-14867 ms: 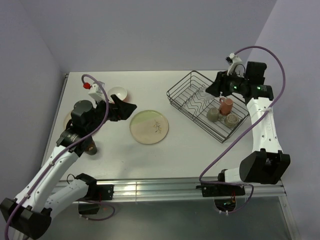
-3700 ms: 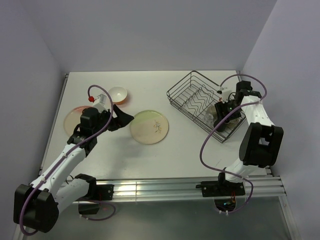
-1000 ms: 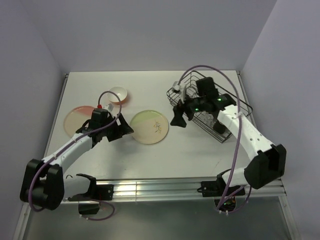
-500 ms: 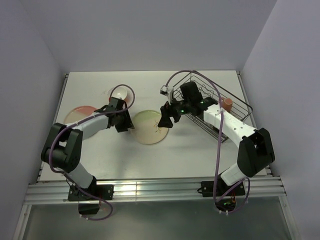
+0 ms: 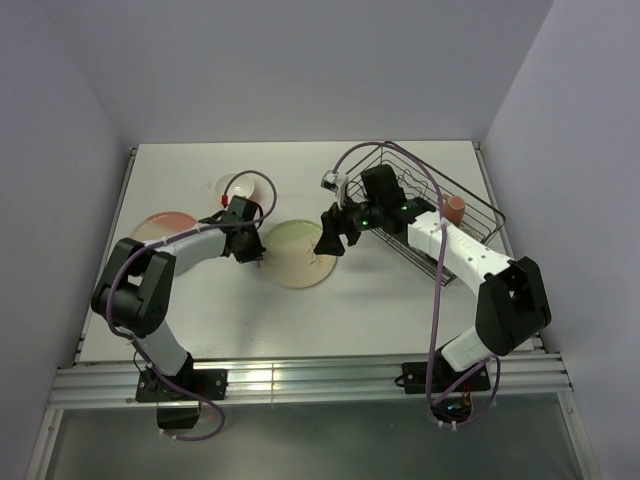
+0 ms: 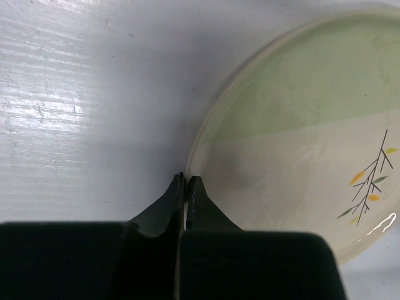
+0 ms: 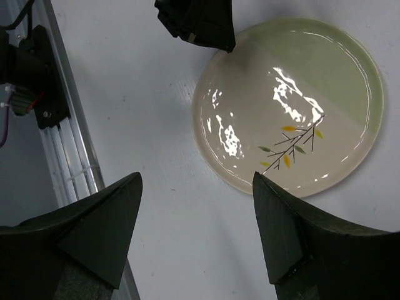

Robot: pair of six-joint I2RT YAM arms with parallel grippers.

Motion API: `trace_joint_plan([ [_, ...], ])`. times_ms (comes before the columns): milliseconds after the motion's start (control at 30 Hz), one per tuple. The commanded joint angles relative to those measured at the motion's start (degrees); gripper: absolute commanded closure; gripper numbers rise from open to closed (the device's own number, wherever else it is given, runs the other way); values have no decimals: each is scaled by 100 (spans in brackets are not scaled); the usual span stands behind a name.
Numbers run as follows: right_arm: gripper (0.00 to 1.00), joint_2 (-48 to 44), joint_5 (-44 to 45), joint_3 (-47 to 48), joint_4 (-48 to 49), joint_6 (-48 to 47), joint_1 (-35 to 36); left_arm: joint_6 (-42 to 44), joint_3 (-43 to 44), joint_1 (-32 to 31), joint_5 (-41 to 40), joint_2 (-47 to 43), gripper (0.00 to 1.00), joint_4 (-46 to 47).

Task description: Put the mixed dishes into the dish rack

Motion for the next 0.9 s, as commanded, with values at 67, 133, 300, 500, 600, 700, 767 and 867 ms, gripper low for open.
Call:
trace_joint_plan([
  [67, 21, -187, -188, 68, 149, -186, 16, 88, -297, -95, -421, -179, 100, 78],
  [133, 21, -125, -320, 217, -149, -468, 7, 263, -455, -139, -438, -381, 100, 289],
  [300, 18, 33, -654, 770, -1089, -2356, 25, 791, -780, -209, -649, -1287, 100, 597],
  [500, 16, 814, -768, 1682, -1669, -3721, 16, 1161, -1263, -209, -535, -2219, 100, 800],
  [600, 18, 1507, -839, 2403, -1986, -3475, 51, 1003, -1422, -209, -333, -2518, 100, 774],
  [700, 18, 1922, -804, 2713, -1909, -3387, 121, 836, -1527, -227, -149, -2729, 100, 826],
  [767, 16, 2211, -874, 2854, -1864, -3753, 130, 748, -1571, -227, -70, -2860, 100, 826],
  [867, 14, 2973, -1137, 3792, -2924, -5159, 156, 704, -1624, -227, 18, -3010, 100, 756],
])
